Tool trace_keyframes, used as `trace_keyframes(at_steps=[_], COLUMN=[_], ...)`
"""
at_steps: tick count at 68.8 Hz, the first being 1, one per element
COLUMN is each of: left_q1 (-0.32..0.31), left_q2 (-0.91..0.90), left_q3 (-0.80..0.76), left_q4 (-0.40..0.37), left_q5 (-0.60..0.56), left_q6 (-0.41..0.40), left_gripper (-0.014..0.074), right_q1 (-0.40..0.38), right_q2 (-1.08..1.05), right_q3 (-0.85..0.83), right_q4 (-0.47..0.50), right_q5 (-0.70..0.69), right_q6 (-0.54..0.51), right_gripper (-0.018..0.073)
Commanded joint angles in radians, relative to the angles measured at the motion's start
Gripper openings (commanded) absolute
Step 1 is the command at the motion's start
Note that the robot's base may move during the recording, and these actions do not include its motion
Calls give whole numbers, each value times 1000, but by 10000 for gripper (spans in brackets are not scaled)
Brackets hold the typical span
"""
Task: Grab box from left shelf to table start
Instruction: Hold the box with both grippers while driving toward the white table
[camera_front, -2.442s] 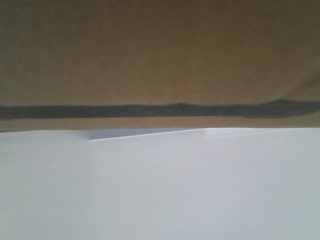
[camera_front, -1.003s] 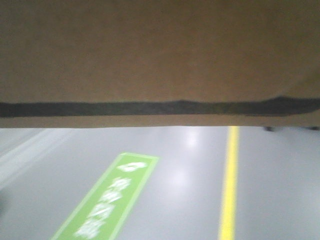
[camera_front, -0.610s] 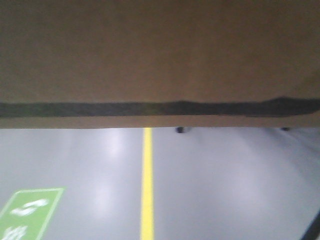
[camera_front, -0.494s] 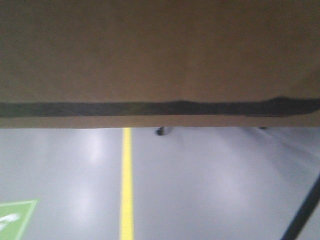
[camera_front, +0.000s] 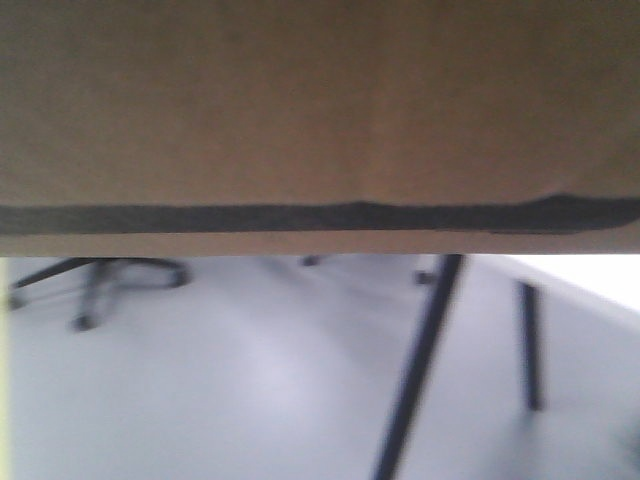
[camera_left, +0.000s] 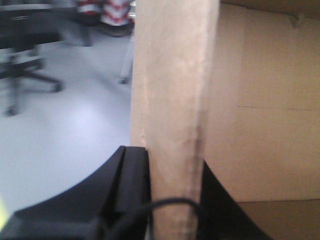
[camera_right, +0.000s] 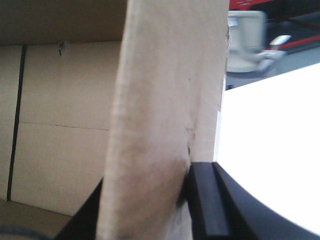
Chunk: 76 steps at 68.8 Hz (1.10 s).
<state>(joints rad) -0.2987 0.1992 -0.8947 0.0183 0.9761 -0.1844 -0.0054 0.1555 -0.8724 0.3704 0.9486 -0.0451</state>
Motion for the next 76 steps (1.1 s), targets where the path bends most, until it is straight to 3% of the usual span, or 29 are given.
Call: trace_keyframes(at_steps=[1,76], left_q1=[-13,-13], left_q2=[9,9], left_q3=[-37,-37], left_q4=[-2,-2], left_q5=[-196,-196], left_q6=[-31,-31], left_gripper=[-93,-93], right_q1=[-7,-8], right_q2=[22,22], right_q3=[-28,-28], right_q4=[-50,-50], right_q5=[-146,-145], right_q6=[0,0], right_gripper=[58,58])
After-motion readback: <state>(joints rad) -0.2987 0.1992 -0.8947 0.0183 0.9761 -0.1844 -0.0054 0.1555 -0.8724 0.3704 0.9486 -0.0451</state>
